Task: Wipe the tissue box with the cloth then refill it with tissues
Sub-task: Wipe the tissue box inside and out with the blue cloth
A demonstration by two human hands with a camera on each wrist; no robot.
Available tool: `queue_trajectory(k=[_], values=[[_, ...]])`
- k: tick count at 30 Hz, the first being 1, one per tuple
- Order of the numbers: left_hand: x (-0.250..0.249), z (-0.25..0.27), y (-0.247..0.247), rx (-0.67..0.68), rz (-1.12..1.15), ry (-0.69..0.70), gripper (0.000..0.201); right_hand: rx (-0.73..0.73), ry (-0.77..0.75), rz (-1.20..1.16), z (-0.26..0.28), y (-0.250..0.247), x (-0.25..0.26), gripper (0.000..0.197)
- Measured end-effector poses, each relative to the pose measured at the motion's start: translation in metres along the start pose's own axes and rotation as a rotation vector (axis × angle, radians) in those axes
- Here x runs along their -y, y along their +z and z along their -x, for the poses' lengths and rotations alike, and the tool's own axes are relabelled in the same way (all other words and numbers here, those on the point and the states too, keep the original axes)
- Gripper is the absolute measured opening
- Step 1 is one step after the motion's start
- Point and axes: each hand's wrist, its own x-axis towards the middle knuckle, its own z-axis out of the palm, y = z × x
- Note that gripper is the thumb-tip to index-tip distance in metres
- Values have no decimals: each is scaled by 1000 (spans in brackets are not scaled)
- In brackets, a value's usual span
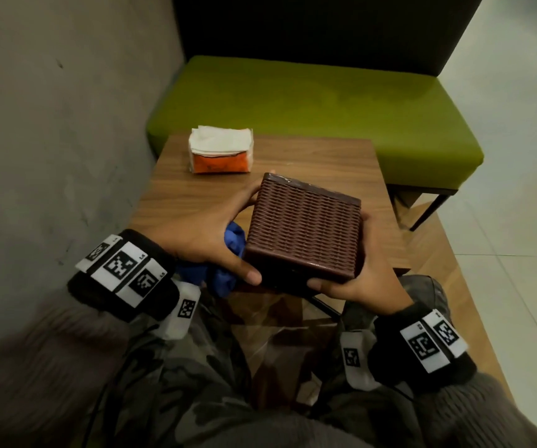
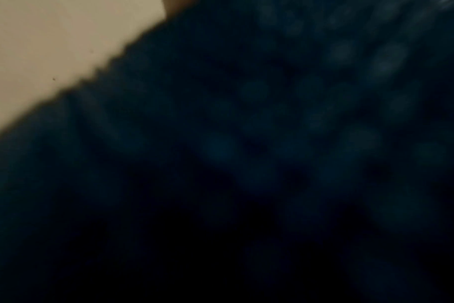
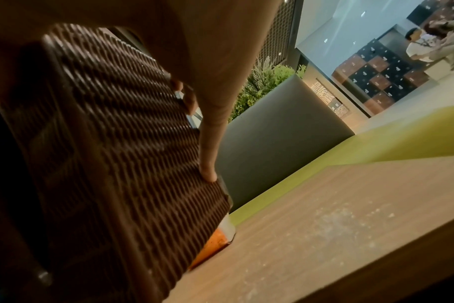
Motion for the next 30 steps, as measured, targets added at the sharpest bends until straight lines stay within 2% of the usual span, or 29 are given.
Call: queue_trajectory(k=[2,5,6,9,11,14,16,17,19,20,22,23,24,25,27,30], values=[[-5,0,0,-17,-44,2,111,30,20,1,-2,-5,0,104],[-5,-1,5,-115,20,-56,105,52,43,94,-8,-12,0,125],[-7,-2,6,-150,-70,-70,103,25,17,182,-10,-12,-1,129],[-20,-6,5,-162,-551,-123,108,-30,-124,507,-13,4,7,133],[-29,-9,9,-125,-699,-132,111,-25,-140,613,-13,22,15,133],[-37,-15,17,-102,-839,-116,113,-99,-117,621,-18,36,18,126],[-34,-15,18,-100,-803,-81,113,-106,-114,591,-18,35,16,117],[-32,-13,16,-96,-714,-71,115,-115,-121,567,-17,32,14,112],[-29,-8,8,-145,-390,-64,114,-145,-128,519,-12,27,8,103],[-28,-5,4,-253,-207,-48,106,-154,-120,493,-9,25,5,102],[-27,-4,0,-636,50,37,66,-160,-103,448,-5,25,1,102],[-30,-5,4,-821,90,84,43,-163,-100,433,-4,27,-1,101],[-36,-8,11,-941,96,118,25,-168,-102,426,-4,30,-2,100],[-44,-12,23,-986,86,140,16,-172,-102,423,-3,35,-3,98],[-58,-18,53,-913,-1,160,19,-158,-95,424,-6,43,-1,93],[-55,-19,88,-708,-316,219,38,-96,-151,549,-7,49,-2,68]])
